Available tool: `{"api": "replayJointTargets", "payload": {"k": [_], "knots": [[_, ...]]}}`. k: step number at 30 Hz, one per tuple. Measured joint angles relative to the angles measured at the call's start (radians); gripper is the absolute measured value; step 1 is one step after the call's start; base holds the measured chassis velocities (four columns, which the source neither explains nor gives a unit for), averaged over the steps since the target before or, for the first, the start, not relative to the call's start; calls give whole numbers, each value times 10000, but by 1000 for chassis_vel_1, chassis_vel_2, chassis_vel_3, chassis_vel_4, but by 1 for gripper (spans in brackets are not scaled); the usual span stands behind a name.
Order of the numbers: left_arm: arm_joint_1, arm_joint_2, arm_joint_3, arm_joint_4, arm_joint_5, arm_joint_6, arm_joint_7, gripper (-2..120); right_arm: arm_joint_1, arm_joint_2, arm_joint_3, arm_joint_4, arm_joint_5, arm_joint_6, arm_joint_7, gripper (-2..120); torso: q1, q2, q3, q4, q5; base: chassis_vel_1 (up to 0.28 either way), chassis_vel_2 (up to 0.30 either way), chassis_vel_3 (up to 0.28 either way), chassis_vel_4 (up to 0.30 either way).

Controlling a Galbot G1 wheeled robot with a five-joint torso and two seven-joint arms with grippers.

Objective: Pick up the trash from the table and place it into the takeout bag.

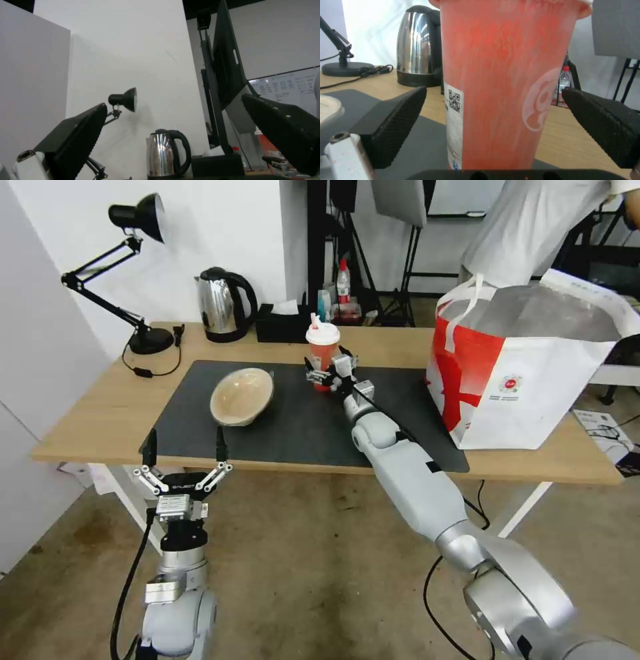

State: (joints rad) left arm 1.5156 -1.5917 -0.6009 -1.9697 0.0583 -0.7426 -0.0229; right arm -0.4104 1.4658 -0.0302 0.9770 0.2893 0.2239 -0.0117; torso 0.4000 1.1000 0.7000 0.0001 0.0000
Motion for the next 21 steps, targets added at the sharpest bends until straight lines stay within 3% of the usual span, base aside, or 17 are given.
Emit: {"api": "replayJointTargets", "payload": {"k": [21], "knots": [[-61, -3, 62, 145, 8, -41, -3, 100, 309, 170, 42, -729, -61, 232, -127, 100, 0, 1, -1, 0, 0, 0, 0, 0, 0]]}}
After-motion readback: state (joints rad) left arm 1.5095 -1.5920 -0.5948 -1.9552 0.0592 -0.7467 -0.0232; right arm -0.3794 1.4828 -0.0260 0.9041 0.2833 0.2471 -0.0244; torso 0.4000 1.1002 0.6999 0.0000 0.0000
